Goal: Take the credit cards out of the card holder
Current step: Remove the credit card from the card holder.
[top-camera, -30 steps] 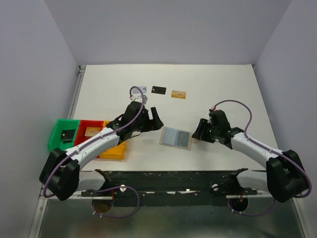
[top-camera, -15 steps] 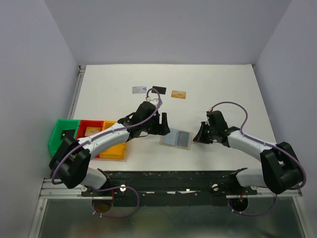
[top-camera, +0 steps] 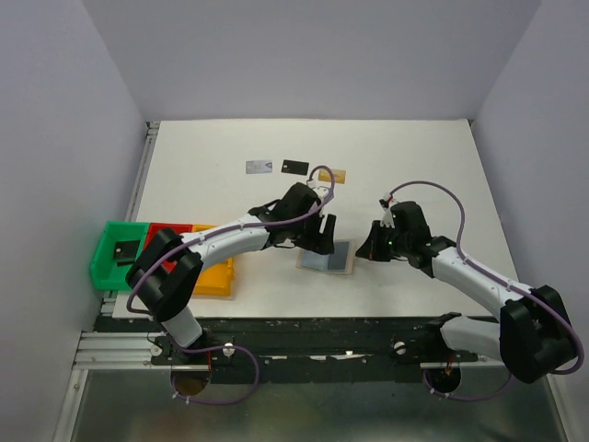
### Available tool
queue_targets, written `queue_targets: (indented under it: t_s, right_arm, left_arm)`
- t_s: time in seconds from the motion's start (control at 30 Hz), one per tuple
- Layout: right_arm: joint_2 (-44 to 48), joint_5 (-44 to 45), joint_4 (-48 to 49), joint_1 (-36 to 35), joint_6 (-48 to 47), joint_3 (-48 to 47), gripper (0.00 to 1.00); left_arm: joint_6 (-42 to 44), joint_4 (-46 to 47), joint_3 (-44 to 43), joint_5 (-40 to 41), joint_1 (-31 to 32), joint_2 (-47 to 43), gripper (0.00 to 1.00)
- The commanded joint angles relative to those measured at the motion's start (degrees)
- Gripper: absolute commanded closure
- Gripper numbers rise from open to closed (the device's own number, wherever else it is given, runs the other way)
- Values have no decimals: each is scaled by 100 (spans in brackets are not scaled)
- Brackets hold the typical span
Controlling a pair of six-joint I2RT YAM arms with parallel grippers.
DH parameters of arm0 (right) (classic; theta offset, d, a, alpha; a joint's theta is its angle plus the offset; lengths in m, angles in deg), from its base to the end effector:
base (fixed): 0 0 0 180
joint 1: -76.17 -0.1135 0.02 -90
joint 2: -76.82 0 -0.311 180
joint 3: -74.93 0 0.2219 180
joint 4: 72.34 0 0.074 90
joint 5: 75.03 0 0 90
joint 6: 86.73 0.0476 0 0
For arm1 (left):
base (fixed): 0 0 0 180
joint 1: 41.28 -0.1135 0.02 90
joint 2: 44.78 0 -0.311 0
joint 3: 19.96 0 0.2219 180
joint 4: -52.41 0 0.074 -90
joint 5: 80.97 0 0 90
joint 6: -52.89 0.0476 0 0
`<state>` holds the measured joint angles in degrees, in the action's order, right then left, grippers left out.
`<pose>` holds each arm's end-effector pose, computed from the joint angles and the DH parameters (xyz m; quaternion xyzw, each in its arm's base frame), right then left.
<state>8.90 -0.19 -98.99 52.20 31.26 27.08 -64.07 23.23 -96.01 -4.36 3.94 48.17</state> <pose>0.1720 0.0901 0.2382 -0.0163 0.9225 0.2704 0.2749 0.2259 -0.2433 0.2729 0.1892 0.9025 -0.3062 0.2364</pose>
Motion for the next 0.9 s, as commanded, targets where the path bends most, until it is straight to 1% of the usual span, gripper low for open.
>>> queue_targets:
  t_s: [0.0, 0.3, 0.87]
  right_arm:
    - [33, -347, -91, -38, -276, -185, 100]
    - [86, -664, 129, -29, -285, -167, 100]
    - [156, -875, 366, -29, -180, -150, 100]
  left_arm:
    - [305, -250, -283, -305, 119, 259, 22]
    - [376, -189, -538, -401, 234, 645, 20]
    - [481, -346, -960, -428, 366, 1164, 21]
